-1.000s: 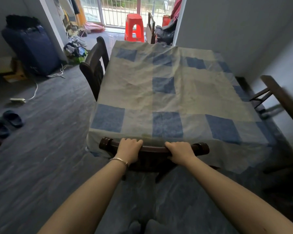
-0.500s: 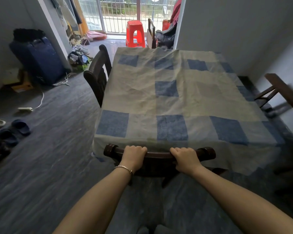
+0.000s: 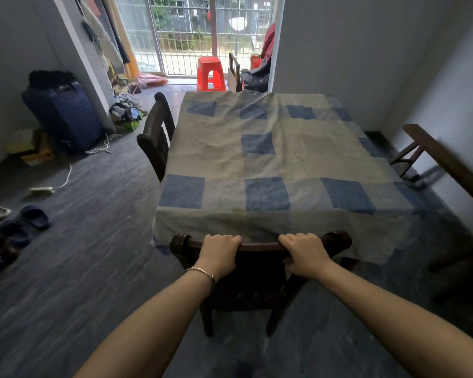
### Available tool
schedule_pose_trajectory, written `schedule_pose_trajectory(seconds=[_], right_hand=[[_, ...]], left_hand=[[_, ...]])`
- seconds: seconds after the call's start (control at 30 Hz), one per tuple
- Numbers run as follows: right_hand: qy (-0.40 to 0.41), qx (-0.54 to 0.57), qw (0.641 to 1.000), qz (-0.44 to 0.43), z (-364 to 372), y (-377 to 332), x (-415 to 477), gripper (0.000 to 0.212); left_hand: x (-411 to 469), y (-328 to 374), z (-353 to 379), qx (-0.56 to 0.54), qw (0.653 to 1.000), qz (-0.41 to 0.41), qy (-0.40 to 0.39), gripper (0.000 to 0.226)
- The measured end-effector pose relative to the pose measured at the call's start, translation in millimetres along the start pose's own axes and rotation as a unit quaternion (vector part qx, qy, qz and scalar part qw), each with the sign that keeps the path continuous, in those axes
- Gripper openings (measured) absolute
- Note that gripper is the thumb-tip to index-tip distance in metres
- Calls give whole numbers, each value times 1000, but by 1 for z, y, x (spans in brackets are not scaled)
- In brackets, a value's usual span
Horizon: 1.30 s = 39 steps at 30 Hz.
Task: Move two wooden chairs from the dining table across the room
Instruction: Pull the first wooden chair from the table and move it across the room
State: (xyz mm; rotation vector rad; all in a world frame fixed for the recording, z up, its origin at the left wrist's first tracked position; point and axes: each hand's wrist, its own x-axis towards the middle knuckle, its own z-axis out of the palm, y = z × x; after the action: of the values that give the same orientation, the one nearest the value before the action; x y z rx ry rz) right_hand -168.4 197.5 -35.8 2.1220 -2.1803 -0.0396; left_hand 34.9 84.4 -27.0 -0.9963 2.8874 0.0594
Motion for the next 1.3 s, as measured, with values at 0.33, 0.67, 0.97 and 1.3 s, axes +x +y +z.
schedule_pose_trajectory(seconds=[0.33,0.67,0.97,1.3], right_hand=[[33,9,999,-12,-22,-26,-144,53],[-4,-2,1000,-16,-55,-76,-286,46],[-9,-29,1000,-3,-81,-139,-428,43],[-17,-21,1000,-4,-84,-162,-553,45]], left_hand=[[-123,92,-7,1,1000,-3,19,28],[-253,171,-5,-5,1000,-6,15,30],[-378,232,2,-2,999,24,31,35],[-478,313,16,-20,999,22,15,31]])
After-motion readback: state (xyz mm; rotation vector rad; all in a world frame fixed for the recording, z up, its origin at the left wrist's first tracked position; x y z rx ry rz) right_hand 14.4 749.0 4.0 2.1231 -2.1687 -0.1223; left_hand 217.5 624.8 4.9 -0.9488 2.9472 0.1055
